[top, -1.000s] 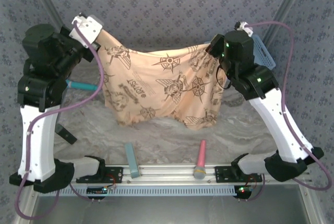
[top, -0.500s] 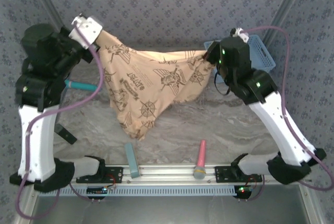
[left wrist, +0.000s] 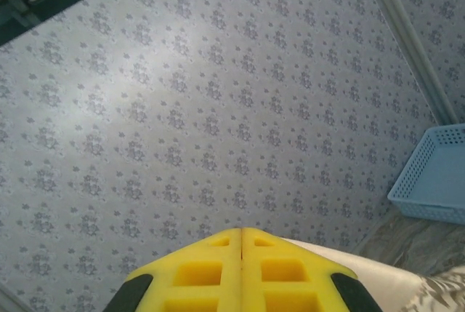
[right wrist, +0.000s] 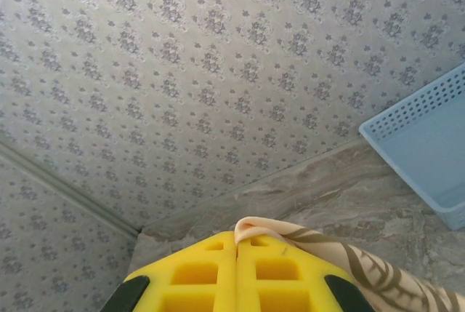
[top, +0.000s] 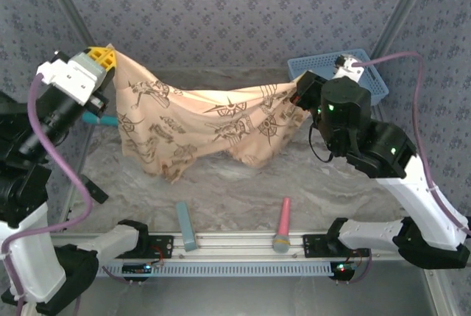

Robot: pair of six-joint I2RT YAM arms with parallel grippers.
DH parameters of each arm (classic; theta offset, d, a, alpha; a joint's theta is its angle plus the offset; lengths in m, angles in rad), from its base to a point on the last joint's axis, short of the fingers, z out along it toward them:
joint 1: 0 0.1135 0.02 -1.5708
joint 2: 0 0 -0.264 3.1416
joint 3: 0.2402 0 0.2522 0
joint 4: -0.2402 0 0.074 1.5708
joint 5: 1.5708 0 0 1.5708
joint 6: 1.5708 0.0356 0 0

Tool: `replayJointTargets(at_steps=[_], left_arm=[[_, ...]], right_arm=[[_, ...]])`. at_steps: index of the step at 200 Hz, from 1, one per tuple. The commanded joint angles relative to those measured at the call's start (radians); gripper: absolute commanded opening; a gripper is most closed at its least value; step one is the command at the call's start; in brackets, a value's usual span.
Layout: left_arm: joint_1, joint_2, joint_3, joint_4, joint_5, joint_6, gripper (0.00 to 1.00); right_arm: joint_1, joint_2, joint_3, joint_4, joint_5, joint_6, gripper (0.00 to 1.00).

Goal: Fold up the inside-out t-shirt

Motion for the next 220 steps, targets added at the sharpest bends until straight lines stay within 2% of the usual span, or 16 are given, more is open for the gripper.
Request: replayJointTargets(at_steps=[1,13,37,50,70,81,86,94,99,109,126,144,165,185,202,220], left_arm=[[0.0,0.134,-0.021,0.005,-0.062,0.052,0.0],[0.014,0.227,-0.014,-0.016,-0.085,0.089,0.0],[0.08,0.431,0.016,-0.037,-0.035,0.104,0.0],[0.104,0.547,0.023,-0.019,-0.026,0.105,0.0],[0.111,0.756,0.094,-0.05,-0.021,0.13,0.0],[0.113,0.886,0.169,-0.081,-0.035,0.129,0.0],[0.113,0.947,0.206,-0.082,-0.055,0.111,0.09],[0.117,1.042,0.27,-0.077,-0.092,0.078,0.42],[0.121,1.103,0.319,-0.077,-0.113,0.054,0.53],[0.131,1.221,0.433,-0.096,-0.159,-0.018,0.57],[0.147,1.373,0.696,-0.193,-0.194,-0.168,0.58],[0.148,1.396,0.783,-0.272,-0.217,-0.265,0.6],[0.147,1.272,0.599,-0.304,-0.219,-0.442,0.61],[0.142,1.071,0.203,-0.233,-0.165,-0.607,0.61],[0.132,0.89,-0.201,-0.066,-0.174,-0.722,0.62],[0.131,0.766,-0.487,0.084,-0.162,-0.806,0.62]], right_arm=[[-0.091,0.07,0.034,-0.022,-0.007,0.011,0.0],[-0.193,0.126,0.025,-0.013,-0.1,0.055,0.0],[-0.346,0.282,0.016,0.018,-0.251,0.114,0.0],[-0.398,0.391,0.031,0.031,-0.312,0.134,0.0],[-0.438,0.585,0.094,0.047,-0.341,0.13,0.0],[-0.446,0.709,0.169,0.037,-0.345,0.112,0.07],[-0.45,0.77,0.213,0.025,-0.345,0.103,0.15],[-0.457,0.867,0.298,-0.01,-0.359,0.096,0.3],[-0.465,0.925,0.359,-0.027,-0.364,0.083,0.33],[-0.478,1.024,0.474,-0.087,-0.391,0.08,0.41],[-0.509,1.122,0.62,-0.141,-0.454,0.058,0.61],[-0.508,1.103,0.617,-0.162,-0.469,0.019,0.64],[-0.491,0.959,0.392,-0.096,-0.476,-0.022,0.65],[-0.48,0.782,0.079,0.017,-0.536,-0.045,0.69],[-0.482,0.659,-0.133,0.088,-0.62,-0.093,0.73],[-0.46,0.555,-0.327,0.159,-0.741,-0.201,0.7]])
